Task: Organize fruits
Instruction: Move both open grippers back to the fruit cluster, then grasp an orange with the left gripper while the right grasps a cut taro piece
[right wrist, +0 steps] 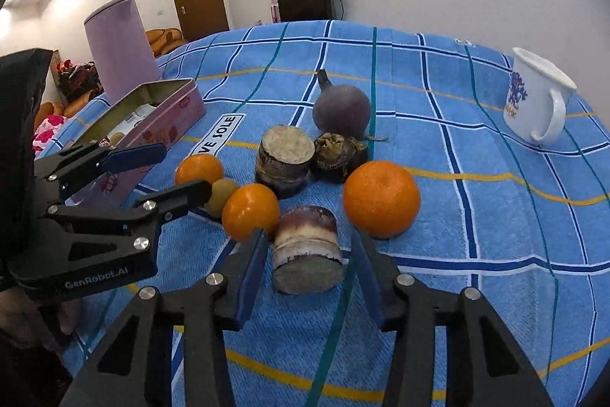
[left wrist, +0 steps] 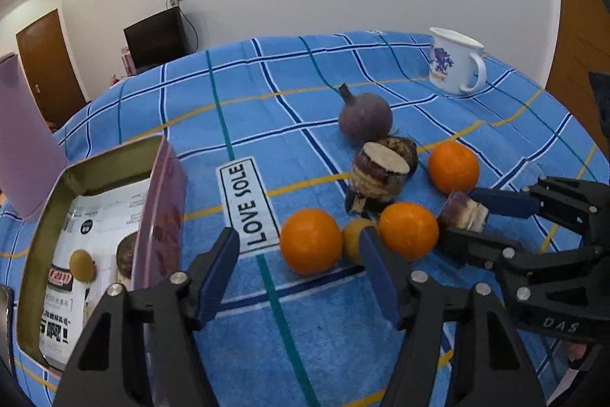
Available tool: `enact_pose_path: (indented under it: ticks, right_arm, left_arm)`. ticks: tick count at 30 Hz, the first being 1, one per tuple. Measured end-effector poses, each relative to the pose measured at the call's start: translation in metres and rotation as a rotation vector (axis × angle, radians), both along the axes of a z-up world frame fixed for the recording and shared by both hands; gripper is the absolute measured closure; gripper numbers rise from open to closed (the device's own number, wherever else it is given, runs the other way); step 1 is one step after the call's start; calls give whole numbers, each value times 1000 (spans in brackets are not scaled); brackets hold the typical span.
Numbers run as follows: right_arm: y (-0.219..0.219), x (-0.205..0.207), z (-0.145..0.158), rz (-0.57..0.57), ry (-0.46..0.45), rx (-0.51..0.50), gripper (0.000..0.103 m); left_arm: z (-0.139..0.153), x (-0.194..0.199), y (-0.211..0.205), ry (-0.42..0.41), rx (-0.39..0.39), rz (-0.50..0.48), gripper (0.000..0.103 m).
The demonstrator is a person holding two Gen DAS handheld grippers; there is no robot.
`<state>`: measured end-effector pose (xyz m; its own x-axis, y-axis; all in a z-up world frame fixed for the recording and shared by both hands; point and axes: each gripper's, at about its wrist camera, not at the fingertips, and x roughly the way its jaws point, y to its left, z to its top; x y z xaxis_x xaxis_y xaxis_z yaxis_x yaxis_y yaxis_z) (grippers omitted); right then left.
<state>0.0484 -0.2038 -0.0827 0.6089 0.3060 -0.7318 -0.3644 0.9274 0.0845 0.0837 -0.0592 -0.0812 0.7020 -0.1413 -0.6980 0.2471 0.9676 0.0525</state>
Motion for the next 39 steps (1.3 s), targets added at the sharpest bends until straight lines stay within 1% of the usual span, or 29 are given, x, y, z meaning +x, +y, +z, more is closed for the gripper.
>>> enact_pose_path:
  ticks: [1,3,4,6,7,9,12,14,16,17,18,19,22,27,34,39]
  right_arm:
    - [0,2,-1,1,8,-3,56]
    - [1,5,-5,4,33,-10,60]
    - [1,6,-5,6,41,-10,62]
    - [1,6,-6,7,43,-12,62]
    - [3,6,-6,9,42,-18,62]
    - [5,5,-6,15,39,-34,62]
    - [5,5,-6,14,40,-37,62]
    - [4,7,-7,14,52,-28,62]
    - [3,7,-7,14,54,-21,62]
    - [4,8,-7,14,55,-21,62]
    - [4,8,-7,14,54,-21,62]
    - [4,8,-7,14,51,-22,64]
    - [3,6,-5,8,33,-21,64]
    - [-1,2,-1,4,9,-3,64]
    - [-1,-3,5,-5,-37,-1,64]
    - [-2,-7,9,-8,-72,9,64]
  left_arm:
    - [1,1,0,0,0,5,37]
    - [1,1,2,8,-17,2,49]
    - [2,0,4,15,-30,-3,57]
    - [-1,-2,6,15,-24,6,57]
    - [-2,-2,8,18,-30,11,55]
    - [-3,1,10,28,-41,20,55]
    - [-4,4,2,28,-4,11,55]
    - [-6,11,-1,37,11,19,57]
    - [-11,17,-1,76,8,21,59]
    - [-13,19,-1,91,6,17,62]
    - [-14,20,-2,100,3,10,64]
    - [-14,19,-2,97,6,9,64]
    - [-13,18,-3,89,0,-1,65]
    - [-6,11,5,55,-48,-3,65]
    - [1,4,12,12,-84,8,65]
    - [8,-4,14,-47,-85,20,65]
